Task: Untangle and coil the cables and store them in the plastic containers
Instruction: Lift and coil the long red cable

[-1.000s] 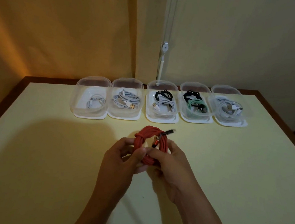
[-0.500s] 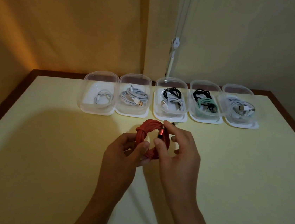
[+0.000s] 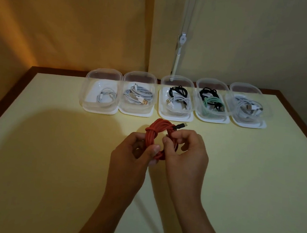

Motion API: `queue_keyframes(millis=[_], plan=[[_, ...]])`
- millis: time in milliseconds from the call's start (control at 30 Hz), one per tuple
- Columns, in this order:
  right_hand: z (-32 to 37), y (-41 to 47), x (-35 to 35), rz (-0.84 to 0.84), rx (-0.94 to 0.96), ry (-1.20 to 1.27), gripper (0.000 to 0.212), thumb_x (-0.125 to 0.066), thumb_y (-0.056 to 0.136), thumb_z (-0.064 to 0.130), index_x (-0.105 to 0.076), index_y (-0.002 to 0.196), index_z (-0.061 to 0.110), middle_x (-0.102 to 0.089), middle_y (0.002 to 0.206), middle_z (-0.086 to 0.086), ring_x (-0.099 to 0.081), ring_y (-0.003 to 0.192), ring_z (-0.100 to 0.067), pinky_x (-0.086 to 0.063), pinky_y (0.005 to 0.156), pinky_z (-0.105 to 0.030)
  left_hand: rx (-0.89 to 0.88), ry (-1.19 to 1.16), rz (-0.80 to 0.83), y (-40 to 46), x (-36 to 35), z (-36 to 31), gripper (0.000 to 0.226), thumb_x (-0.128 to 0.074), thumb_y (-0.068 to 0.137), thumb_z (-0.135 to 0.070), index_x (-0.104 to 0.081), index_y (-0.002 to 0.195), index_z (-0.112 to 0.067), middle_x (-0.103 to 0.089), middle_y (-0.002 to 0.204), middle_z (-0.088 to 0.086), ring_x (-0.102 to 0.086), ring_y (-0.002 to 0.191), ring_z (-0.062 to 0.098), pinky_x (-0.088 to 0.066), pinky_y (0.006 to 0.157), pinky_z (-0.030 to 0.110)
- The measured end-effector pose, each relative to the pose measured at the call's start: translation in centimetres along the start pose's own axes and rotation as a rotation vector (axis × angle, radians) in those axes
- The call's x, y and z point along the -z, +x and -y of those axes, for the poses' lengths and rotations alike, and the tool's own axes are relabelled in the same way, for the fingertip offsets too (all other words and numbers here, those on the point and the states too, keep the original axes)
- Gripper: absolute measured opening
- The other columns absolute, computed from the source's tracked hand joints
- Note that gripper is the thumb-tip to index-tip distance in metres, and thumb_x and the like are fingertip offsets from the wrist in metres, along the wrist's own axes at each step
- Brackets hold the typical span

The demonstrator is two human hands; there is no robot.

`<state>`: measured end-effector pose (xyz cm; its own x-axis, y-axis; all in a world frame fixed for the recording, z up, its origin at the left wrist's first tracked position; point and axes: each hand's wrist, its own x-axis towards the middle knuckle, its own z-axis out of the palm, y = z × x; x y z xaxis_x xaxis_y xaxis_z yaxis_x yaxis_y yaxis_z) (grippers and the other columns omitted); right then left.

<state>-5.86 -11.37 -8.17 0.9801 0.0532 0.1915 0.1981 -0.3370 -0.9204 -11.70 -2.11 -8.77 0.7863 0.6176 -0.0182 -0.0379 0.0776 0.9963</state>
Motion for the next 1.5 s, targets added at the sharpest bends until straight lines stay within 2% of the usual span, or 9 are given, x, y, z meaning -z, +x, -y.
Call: queue_keyframes(millis=[167, 233, 367, 600, 767, 1067, 1200, 1400, 1500], plan=[[-0.1, 0.6, 0.3, 0.133, -0.322, 0.113, 0.030, -0.073, 0.086, 0.026, -0.056, 0.110, 0.023, -0.067, 0.093, 0.007, -0.068, 0.079, -0.008, -0.056, 0.071, -0.026, -0.025, -0.021, 0.074, 0.0, -0.1, 0.0, 0.004, -0.065, 0.090, -0.003, -0.065, 0.093, -0.005, -0.071, 0.078, 0.007, -0.072, 0.078, 0.020, -0.059, 0.068, 0.029], [-0.4, 0.9, 0.4, 0.211, -0.311, 0.115, 0.010, -0.069, 0.088, 0.026, -0.065, 0.095, 0.019, -0.070, 0.076, 0.004, -0.069, 0.069, -0.011, -0.060, 0.070, -0.042, -0.007, -0.043, 0.138, 0.1, 0.0, -0.1, 0.005, -0.063, 0.091, -0.001, -0.064, 0.095, -0.003, -0.072, 0.079, 0.008, -0.072, 0.078, 0.019, -0.058, 0.069, 0.027], [-0.8, 1.2, 0.4, 0.163, -0.244, 0.116, 0.018, -0.064, 0.084, 0.027, -0.064, 0.072, 0.013, -0.066, 0.065, -0.008, -0.065, 0.068, -0.034, -0.056, 0.067, -0.054, 0.045, -0.059, 0.307, 0.4, 1.1, -0.3, 0.028, -0.071, 0.080, -0.011, -0.064, 0.107, -0.005, -0.075, 0.095, 0.009, -0.072, 0.092, 0.023, -0.059, 0.081, 0.032], [-0.6, 1.0, 0.4, 0.144, -0.313, 0.220, 0.019, -0.065, 0.092, 0.023, -0.069, 0.077, 0.012, -0.070, 0.070, -0.008, -0.068, 0.072, -0.033, -0.057, 0.074, -0.054, 0.108, -0.049, 0.287, 0.5, 1.2, 0.1, 0.038, -0.070, 0.074, -0.013, -0.064, 0.111, -0.006, -0.075, 0.097, 0.013, -0.070, 0.098, 0.031, -0.056, 0.092, 0.043], [0.0, 0.9, 0.4, 0.252, -0.335, 0.365, 0.027, -0.051, 0.094, 0.007, -0.077, 0.091, 0.013, -0.074, 0.088, -0.018, -0.068, 0.086, -0.041, -0.058, 0.076, -0.057, 0.181, -0.126, 0.181, 0.9, 1.5, 0.1, 0.042, -0.062, 0.071, -0.010, -0.060, 0.112, -0.002, -0.072, 0.099, 0.023, -0.072, 0.090, 0.037, -0.057, 0.085, 0.040], [-0.3, 0.5, 0.2, 0.283, -0.235, 0.264, 0.022, -0.071, 0.088, 0.012, -0.074, 0.103, 0.027, -0.074, 0.087, 0.009, -0.073, 0.086, -0.015, -0.062, 0.080, -0.047, 0.186, -0.082, 0.165, 0.9, 1.9, 0.1, 0.040, -0.063, 0.070, -0.009, -0.065, 0.109, -0.014, -0.073, 0.089, 0.017, -0.071, 0.096, 0.037, -0.055, 0.095, 0.046], [-0.2, 0.5, 0.2, 0.253, -0.250, 0.217, 0.020, -0.072, 0.083, 0.014, -0.072, 0.097, 0.028, -0.072, 0.083, 0.012, -0.072, 0.078, -0.015, -0.062, 0.075, -0.049, 0.123, -0.005, 0.164, 0.9, 1.6, 0.1, 0.041, -0.070, 0.062, -0.023, -0.068, 0.102, -0.026, -0.063, 0.090, 0.033, -0.067, 0.089, 0.041, -0.052, 0.094, 0.059], [-0.3, 0.4, 0.2, 0.179, -0.266, 0.178, 0.023, -0.071, 0.078, 0.009, -0.065, 0.091, 0.027, -0.070, 0.078, 0.012, -0.069, 0.071, -0.012, -0.061, 0.073, -0.046, 0.074, 0.106, 0.204, 0.7, 1.2, 0.6, 0.027, -0.069, 0.072, -0.021, -0.066, 0.099, -0.027, -0.073, 0.083, 0.003, -0.069, 0.085, 0.027, -0.054, 0.089, 0.057], [-0.3, 0.3, 0.2, 0.173, -0.220, 0.146, 0.024, -0.069, 0.081, 0.007, -0.064, 0.093, 0.028, -0.069, 0.079, 0.013, -0.066, 0.072, -0.005, -0.060, 0.074, -0.040, 0.066, 0.120, 0.192, 0.7, 1.2, 0.7, 0.024, -0.068, 0.076, -0.020, -0.066, 0.100, -0.021, -0.074, 0.081, 0.005, -0.071, 0.081, 0.020, -0.058, 0.085, 0.050]])
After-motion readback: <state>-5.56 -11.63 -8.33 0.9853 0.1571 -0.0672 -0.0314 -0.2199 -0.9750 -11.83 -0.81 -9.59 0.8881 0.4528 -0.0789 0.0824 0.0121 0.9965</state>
